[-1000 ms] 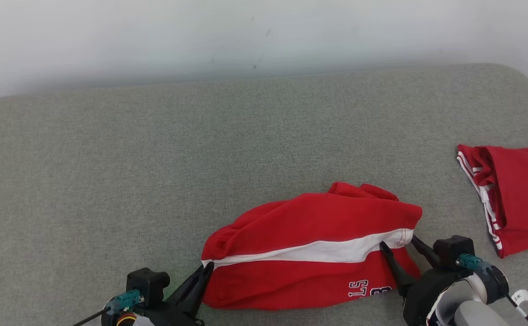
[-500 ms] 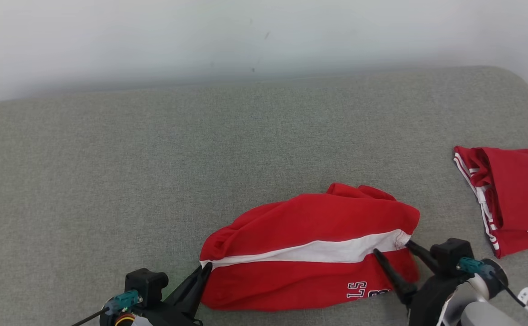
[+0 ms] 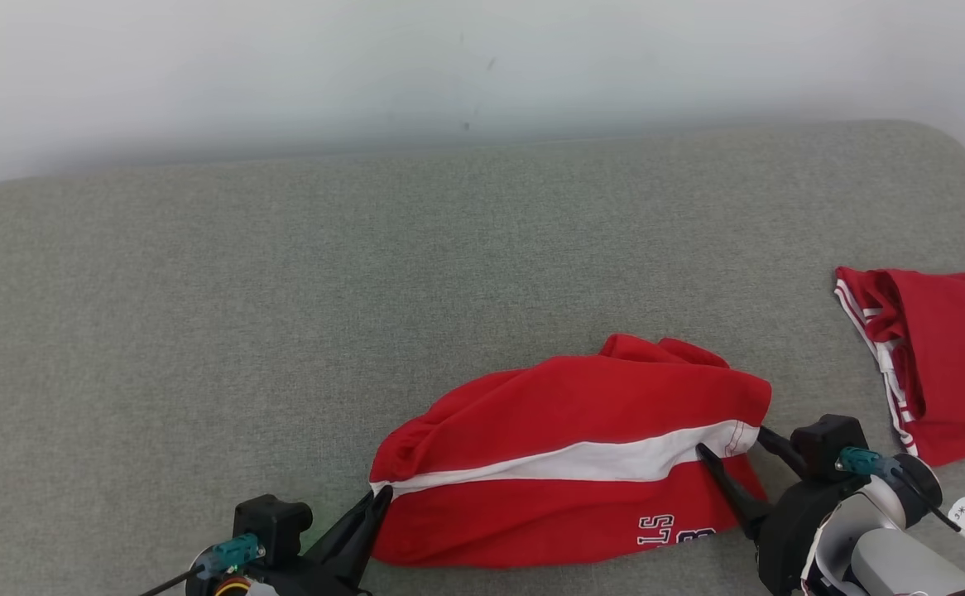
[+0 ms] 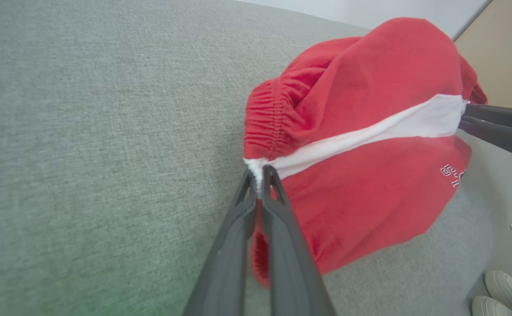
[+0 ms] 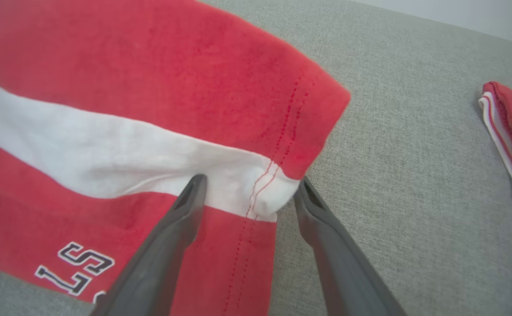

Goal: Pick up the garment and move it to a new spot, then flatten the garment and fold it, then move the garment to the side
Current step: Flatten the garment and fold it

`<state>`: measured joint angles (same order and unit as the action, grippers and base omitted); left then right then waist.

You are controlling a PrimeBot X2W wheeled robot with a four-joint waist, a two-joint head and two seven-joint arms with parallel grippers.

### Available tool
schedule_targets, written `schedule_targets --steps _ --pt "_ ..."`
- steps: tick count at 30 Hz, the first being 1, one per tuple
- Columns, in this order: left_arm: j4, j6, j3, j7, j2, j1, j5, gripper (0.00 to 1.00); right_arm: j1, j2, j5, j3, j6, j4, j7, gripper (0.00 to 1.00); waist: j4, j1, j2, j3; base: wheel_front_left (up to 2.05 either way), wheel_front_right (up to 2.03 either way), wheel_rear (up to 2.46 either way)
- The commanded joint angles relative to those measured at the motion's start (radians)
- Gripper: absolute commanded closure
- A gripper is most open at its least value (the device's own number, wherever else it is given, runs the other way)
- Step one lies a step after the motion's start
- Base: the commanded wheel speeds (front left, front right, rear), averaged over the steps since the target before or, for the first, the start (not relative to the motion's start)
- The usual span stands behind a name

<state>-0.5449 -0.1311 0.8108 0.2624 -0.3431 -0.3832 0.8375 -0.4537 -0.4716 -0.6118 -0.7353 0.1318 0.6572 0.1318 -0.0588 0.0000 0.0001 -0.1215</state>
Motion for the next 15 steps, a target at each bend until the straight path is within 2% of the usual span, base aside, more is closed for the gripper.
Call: schedule_targets --steps 1,2,3,4,5,6,15 --pt "-0.001 0.001 0.001 0.001 -0.005 -0.005 -0.001 1.0 -0.008 -0.003 -0.006 -0.007 -0.003 0.002 -0.003 0.06 0.004 0.0 -0.0001 -0.002 0.0 0.0 0.0" --pt "-0.001 0.001 0.002 0.001 -0.006 -0.006 0.0 1.0 -0.012 -0.004 -0.012 -0.013 -0.003 0.005 -0.004 0.11 0.006 0.0 -0.0001 -0.003 0.0 0.0 0.0" --pt "-0.001 0.001 0.002 0.001 -0.006 -0.007 0.001 1.0 -0.014 -0.005 -0.019 -0.02 -0.003 0.007 -0.006 0.23 0.007 0.0 -0.0001 -0.004 0.0 0.0 0.0" --pt "-0.002 0.001 0.002 0.001 -0.007 -0.008 0.002 1.0 -0.016 -0.006 -0.024 -0.026 -0.003 0.009 -0.005 0.55 0.009 0.0 -0.0001 -0.004 0.0 0.0 0.0" --pt "-0.002 0.001 0.003 0.001 -0.008 -0.009 0.003 1.0 -0.018 -0.008 -0.031 -0.032 -0.003 0.011 -0.004 0.68 0.01 0.0 -0.0001 -0.004 0.0 0.0 0.0" --pt "-0.001 0.001 0.003 0.001 -0.008 -0.009 0.004 1.0 -0.02 -0.009 -0.036 -0.038 -0.003 0.012 -0.002 1.0 0.011 0.0 -0.0001 -0.004 0.0 0.0 0.0" --pt "0.026 0.005 -0.038 0.002 -0.01 -0.009 0.0 1.0 -0.011 -0.033 -0.098 -0.065 -0.003 -0.043 0.031 1.0 0.012 0.0 -0.0001 0.01 0.0 0.0 0.0"
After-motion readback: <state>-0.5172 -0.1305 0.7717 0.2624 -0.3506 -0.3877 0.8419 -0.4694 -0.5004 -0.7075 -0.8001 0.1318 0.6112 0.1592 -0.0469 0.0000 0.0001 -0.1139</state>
